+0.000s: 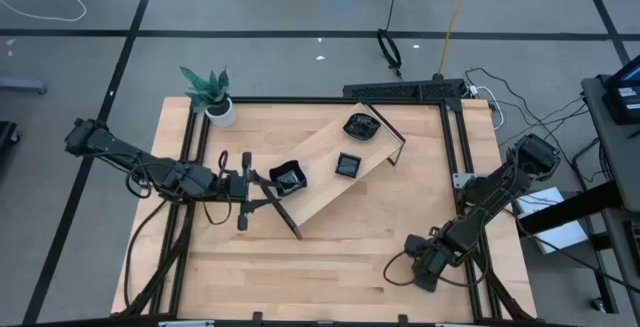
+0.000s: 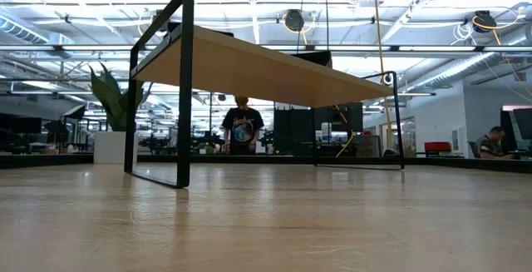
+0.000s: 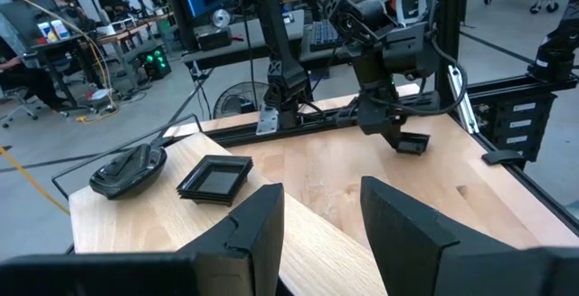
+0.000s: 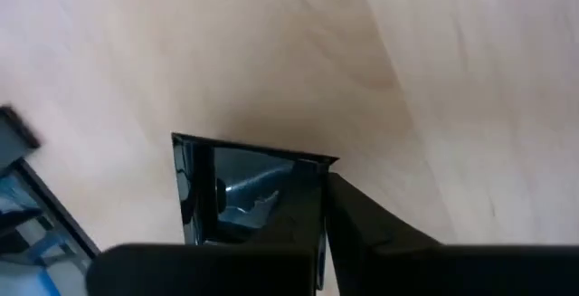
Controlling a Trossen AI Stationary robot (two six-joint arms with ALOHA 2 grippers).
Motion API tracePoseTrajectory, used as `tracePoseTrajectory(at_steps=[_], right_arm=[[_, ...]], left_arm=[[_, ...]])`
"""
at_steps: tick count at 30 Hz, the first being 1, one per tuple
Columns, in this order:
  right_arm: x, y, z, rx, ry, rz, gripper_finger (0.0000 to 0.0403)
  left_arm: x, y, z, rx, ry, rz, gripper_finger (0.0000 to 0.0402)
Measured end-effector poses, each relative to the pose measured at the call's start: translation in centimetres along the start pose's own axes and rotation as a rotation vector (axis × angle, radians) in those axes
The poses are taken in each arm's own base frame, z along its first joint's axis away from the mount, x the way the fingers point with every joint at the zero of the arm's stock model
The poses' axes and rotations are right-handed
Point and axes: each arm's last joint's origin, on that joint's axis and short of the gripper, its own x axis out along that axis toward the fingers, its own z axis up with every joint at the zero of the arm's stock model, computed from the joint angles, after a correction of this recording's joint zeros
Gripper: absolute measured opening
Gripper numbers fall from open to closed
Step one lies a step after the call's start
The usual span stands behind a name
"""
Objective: Pick & Place Mini shaped plates
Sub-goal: Stack the square plate on top of the other square plates on the shelf
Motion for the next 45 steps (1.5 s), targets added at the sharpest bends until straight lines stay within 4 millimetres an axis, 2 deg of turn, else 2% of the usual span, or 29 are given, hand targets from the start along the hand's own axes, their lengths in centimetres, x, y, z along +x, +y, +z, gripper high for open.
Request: tracePoseTrajectory(at_steps=[5,11,16,20,23,27,32,39,45], right_arm=[[-0.8,0.1,0.7,-0.135,-0.033,0.050,0.0002],[-3.9,-0.5,3.4,-0.268,-0.264,0.128,0.0000],[-8.2,-0.8,6.0,-0.437,-0.600,0.235,0.0000],[-12.6,-1.6,7.8,-0.530,-0.908,0.328,0.0000],[-16.5,-2.9,9.2,-0.521,-1.033,0.359,0.0000],[-21.0,-5.2,11.4,-0.473,-0.994,0.295,0.0000],[-24.2,-7.0,15.0,-0.452,-0.859,0.178,0.0000],[-24.0,-8.6,20.4,-0.442,-0.739,0.160,0.0000],[-23.3,-9.6,22.3,-0.452,-0.675,0.109,0.0000]], left_arm=[[0.0,0.0,0.0,0.000,0.000,0.000,0.0152],[0.0,0.0,0.0,0.000,0.000,0.000,0.0152],[0.0,0.0,0.0,0.000,0.000,0.000,0.0152],[0.0,0.0,0.0,0.000,0.000,0.000,0.0152],[0.0,0.0,0.0,0.000,0.000,0.000,0.0152],[0.0,0.0,0.0,0.000,0.000,0.000,0.0152],[0.0,0.0,0.0,0.000,0.000,0.000,0.0152],[0.0,0.0,0.0,0.000,0.000,0.000,0.0152],[0.0,0.0,0.0,0.000,0.000,0.000,0.0152]])
